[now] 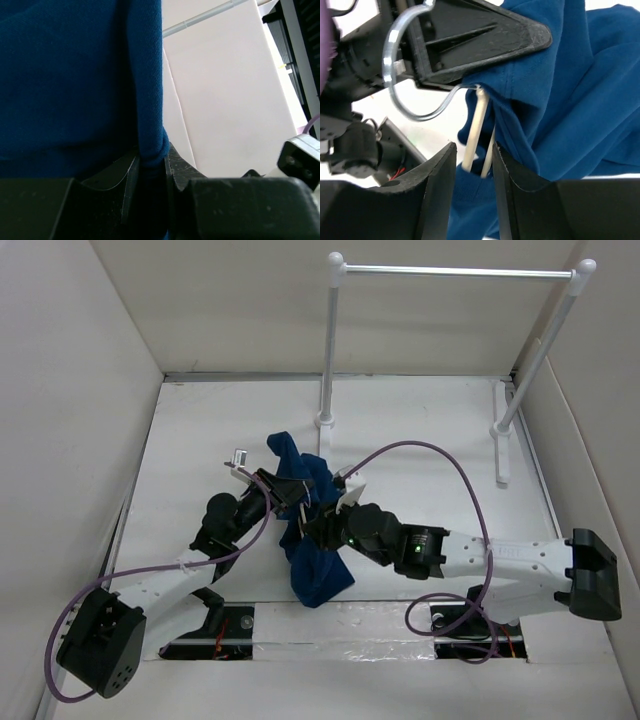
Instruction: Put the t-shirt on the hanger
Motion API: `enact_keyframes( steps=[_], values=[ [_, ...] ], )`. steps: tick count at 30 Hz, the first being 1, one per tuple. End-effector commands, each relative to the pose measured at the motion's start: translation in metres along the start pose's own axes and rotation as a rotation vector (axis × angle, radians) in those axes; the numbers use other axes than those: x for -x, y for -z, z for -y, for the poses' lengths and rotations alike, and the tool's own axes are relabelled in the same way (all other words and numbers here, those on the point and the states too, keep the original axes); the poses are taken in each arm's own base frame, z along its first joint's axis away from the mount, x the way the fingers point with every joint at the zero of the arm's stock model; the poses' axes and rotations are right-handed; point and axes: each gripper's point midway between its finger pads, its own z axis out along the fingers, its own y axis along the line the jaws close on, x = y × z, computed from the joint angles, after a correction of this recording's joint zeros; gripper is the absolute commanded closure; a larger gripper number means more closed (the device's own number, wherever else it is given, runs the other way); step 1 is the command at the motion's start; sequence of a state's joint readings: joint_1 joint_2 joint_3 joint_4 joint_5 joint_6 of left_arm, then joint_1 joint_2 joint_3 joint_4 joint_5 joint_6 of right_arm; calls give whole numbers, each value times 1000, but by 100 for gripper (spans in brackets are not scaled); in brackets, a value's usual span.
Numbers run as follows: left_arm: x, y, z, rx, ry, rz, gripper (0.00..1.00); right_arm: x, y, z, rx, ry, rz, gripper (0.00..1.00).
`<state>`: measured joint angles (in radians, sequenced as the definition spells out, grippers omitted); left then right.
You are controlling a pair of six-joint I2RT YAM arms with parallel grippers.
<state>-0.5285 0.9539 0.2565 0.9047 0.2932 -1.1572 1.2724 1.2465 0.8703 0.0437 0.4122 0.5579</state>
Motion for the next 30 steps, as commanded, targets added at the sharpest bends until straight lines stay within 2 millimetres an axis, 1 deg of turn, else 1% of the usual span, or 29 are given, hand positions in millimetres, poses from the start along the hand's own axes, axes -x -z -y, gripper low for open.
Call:
enact_keyframes(
  steps=[1,2,4,5,6,7,8,10,15,16,17,18,19,20,21,22,23,24,25,26,27,28,29,30],
  values=[
    [9,3,36,-126,-2,24,100,19,-7,-4,-23,-41,112,60],
    [8,3,37,-128,0,23,100,22,-10,0,-53,-46,139,61],
    [8,4,37,-131,7,20,100,23,-14,2,-63,-45,158,62],
    [8,4,37,-129,9,19,100,26,-16,1,-64,-50,174,63],
    [8,5,38,-131,10,23,100,24,-20,2,-75,-45,173,64],
    [9,4,39,-134,11,24,100,23,-21,-2,-71,-41,175,65],
    [8,4,39,-132,11,20,100,27,-22,1,-93,-43,194,69],
    [7,4,40,-134,14,14,100,27,-26,1,-119,-36,206,73],
    [7,5,39,-135,20,12,100,25,-34,4,-186,-11,212,72],
    [6,5,38,-133,21,11,100,22,-37,2,-197,-11,207,73],
    [7,5,38,-133,19,13,100,20,-36,7,-227,2,198,96],
    [7,5,37,-128,11,17,100,19,-36,10,-242,4,195,100],
    [9,3,40,-132,-5,19,100,18,-35,13,-257,-4,197,100],
    [8,1,35,-102,-21,10,94,20,-29,13,-259,-2,203,100],
    [10,-2,31,-78,-88,13,87,21,-26,14,-257,-3,203,100],
    [18,-7,40,-76,-127,28,70,24,-22,15,-256,-10,208,100],
    [18,-9,27,-9,-143,22,62,21,-17,20,-263,1,198,100],
    [25,-10,25,13,-170,54,57,31,-9,18,-251,-10,213,100],
    [33,-11,33,9,-225,82,48,33,-4,19,-246,-3,209,100],
    [36,-10,26,54,-240,91,45,31,-1,22,-241,9,186,100],
    [45,-10,24,82,-260,131,41,38,4,25,-235,-1,191,100],
    [54,-8,33,77,-302,162,38,39,7,24,-223,0,183,100],
    [57,-6,31,105,-320,172,37,39,9,26,-219,3,172,100],
    [65,-5,33,123,-339,208,36,34,11,29,-223,15,150,100]
  ],
)
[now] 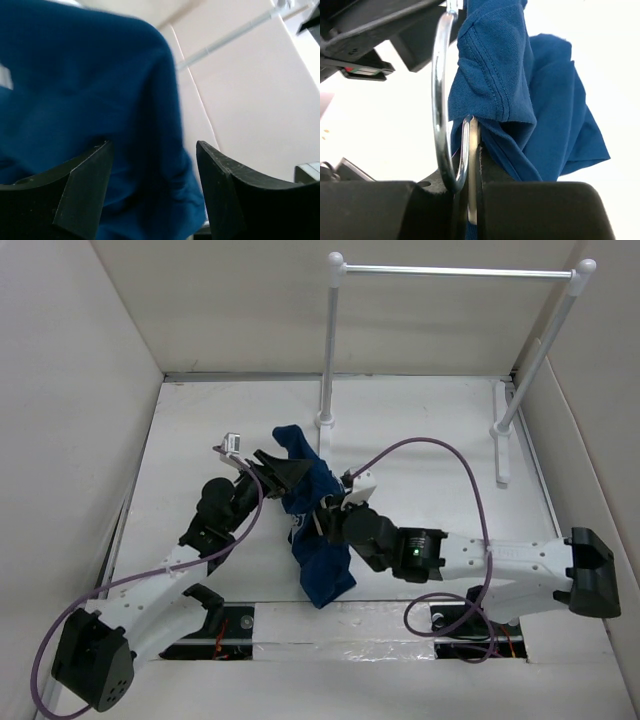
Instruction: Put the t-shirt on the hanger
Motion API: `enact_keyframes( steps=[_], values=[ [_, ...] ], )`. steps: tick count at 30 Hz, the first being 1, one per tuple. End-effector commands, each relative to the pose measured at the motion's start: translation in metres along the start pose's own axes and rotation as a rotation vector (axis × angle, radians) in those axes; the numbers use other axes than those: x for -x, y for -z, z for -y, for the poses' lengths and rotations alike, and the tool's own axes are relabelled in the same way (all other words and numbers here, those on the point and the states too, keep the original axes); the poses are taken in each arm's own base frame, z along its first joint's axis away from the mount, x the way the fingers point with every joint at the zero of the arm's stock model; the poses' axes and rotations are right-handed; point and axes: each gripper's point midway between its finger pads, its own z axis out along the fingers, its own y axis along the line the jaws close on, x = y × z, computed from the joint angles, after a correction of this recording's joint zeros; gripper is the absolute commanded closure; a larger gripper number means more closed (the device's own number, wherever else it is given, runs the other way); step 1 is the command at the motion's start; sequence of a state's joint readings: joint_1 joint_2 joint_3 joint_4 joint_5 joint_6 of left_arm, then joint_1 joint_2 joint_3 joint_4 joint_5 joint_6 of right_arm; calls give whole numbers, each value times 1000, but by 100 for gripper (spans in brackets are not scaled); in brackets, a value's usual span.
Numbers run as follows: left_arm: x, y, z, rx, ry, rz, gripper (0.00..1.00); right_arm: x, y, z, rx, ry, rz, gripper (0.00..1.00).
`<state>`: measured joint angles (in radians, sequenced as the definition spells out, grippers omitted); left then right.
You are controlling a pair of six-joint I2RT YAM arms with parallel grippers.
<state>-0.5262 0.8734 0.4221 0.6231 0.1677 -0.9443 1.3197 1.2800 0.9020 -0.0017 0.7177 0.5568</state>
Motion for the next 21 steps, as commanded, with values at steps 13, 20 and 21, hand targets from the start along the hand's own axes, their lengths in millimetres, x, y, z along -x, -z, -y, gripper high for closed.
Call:
enact_keyframes(
  steps=[13,20,21],
  values=[
    [97,-1,-41,162,-140,230,42,31,26,8,86,-39,-1,100],
    [96,-14,-28,-105,39,172,39,36,34,4,134,-45,7,100],
    [96,-14,-23,-140,46,171,38,35,34,3,137,-46,6,100]
  ],
)
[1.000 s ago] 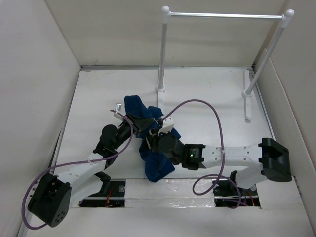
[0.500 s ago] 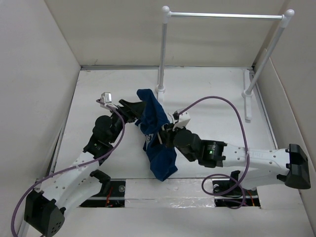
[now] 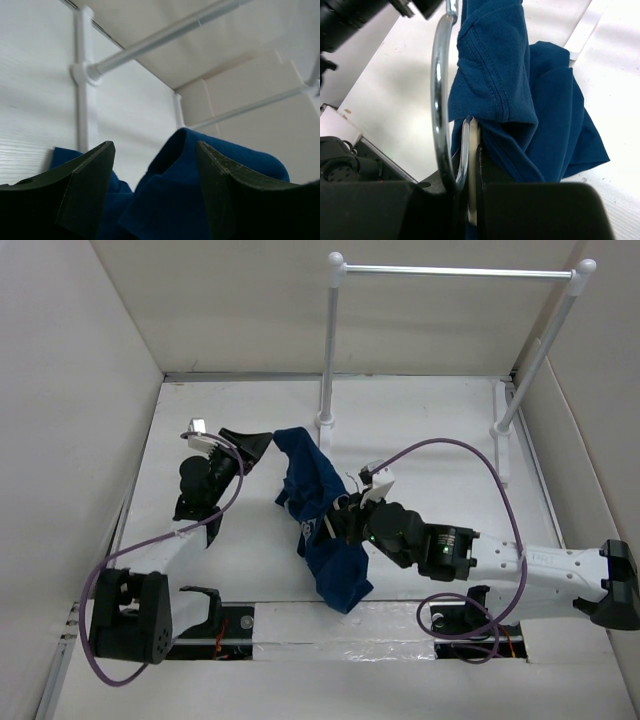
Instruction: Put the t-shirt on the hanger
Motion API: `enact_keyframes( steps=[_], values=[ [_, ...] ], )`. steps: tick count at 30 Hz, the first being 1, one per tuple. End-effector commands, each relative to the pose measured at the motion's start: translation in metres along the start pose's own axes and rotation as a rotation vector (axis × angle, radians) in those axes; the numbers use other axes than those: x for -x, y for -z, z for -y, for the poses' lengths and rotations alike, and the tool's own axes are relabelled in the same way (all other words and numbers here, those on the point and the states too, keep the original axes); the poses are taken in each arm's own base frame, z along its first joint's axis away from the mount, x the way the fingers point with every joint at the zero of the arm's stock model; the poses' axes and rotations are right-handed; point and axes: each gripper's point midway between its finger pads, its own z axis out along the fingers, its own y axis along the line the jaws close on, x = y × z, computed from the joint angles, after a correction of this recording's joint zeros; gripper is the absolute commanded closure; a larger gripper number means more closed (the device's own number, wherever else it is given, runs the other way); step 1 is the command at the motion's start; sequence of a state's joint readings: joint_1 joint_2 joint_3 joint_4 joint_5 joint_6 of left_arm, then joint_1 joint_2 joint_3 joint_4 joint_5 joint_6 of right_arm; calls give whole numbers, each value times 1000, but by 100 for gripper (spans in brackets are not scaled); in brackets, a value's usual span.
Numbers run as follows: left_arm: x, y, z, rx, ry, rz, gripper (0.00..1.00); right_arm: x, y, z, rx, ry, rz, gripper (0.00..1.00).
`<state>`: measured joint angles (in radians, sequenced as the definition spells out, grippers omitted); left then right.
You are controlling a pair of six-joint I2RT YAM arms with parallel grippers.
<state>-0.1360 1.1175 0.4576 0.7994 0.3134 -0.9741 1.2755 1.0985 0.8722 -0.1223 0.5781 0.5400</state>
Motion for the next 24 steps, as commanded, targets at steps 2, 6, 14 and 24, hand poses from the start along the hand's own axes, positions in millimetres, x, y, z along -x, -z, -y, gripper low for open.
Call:
enact_keyframes(
  steps=[2,6,14,24],
  values=[
    [-2,10,66,-341,57,-41,37,14,1,-10,50,-28,40,100],
    [-2,16,76,-410,88,-43,36,11,1,-10,51,-27,31,100],
    [-3,15,91,-458,81,-53,54,14,-1,-11,55,-34,36,100],
    [8,11,93,-443,81,-36,100,22,10,-8,69,-48,52,100]
  ],
)
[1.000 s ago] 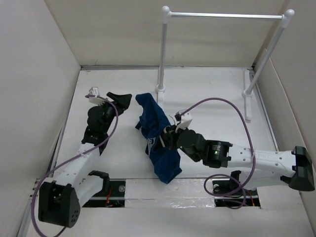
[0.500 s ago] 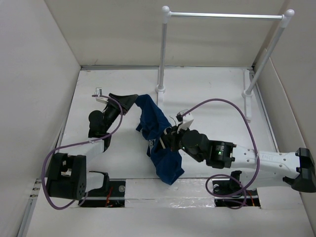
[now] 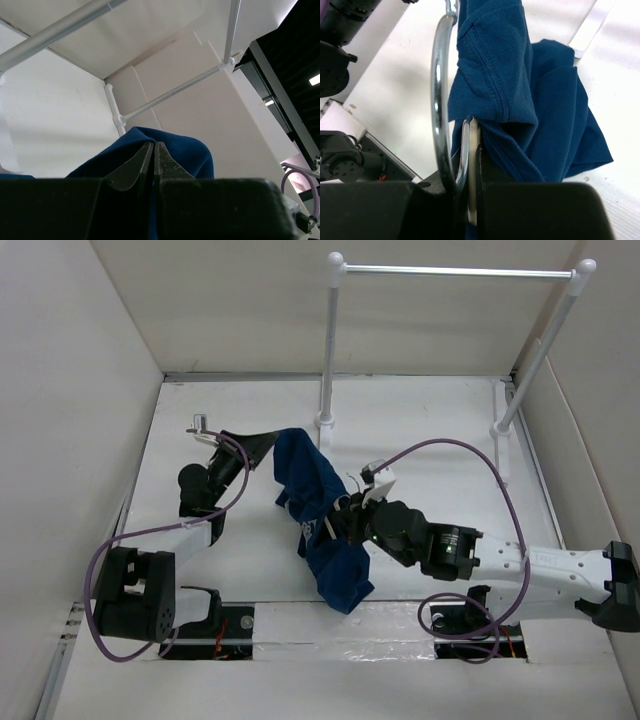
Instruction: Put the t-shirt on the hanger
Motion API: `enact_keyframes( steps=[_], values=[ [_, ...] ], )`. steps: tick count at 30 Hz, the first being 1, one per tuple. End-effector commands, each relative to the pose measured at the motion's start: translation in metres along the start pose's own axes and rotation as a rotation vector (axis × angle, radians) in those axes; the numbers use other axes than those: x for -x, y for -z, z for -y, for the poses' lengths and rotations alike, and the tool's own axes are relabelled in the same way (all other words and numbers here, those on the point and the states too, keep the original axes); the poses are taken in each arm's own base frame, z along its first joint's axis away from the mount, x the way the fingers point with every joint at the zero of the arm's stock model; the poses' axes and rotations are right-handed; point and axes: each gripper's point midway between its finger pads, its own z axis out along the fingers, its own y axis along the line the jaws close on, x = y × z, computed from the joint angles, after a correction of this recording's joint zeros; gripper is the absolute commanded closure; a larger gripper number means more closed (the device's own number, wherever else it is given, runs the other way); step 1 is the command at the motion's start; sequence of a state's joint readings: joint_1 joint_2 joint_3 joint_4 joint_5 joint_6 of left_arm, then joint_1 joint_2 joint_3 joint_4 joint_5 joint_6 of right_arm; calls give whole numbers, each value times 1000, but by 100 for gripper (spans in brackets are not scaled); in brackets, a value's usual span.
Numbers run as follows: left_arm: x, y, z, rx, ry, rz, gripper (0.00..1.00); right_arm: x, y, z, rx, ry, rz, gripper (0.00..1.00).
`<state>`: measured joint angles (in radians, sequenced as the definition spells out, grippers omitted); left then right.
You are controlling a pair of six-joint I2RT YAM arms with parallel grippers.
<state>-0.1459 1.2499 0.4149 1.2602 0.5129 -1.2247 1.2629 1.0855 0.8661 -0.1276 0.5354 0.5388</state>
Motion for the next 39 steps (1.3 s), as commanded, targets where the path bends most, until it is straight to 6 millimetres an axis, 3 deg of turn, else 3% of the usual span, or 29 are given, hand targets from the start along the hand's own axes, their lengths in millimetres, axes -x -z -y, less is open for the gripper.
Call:
enact_keyframes(
  steps=[1,5,7,8,13,16,19,25,32,35,39],
  values=[
    [18,-6,40,-116,-82,40,100,24,10,-7,47,-41,73,100],
    [22,-5,33,-71,-95,64,100,30,14,-3,43,-45,85,100],
    [33,-7,32,-40,-140,120,100,29,15,-3,46,-45,82,100],
    [35,-7,20,25,-134,128,100,28,16,-2,46,-40,76,100],
    [87,-12,9,134,-176,272,100,17,24,2,56,-26,25,100],
    [103,-21,1,163,-175,302,100,11,33,0,91,-22,-12,100],
    [115,-34,3,174,-191,314,100,6,44,-3,128,-17,-44,100],
    [131,-50,37,120,-226,314,100,-12,50,-12,183,34,-140,100],
    [154,-61,57,193,-317,327,100,-22,56,-38,254,127,-232,100],
    [161,-61,64,215,-354,342,100,-12,63,-45,260,153,-232,100],
    [168,-60,58,266,-368,356,100,14,77,-47,236,154,-172,100]
  ],
)
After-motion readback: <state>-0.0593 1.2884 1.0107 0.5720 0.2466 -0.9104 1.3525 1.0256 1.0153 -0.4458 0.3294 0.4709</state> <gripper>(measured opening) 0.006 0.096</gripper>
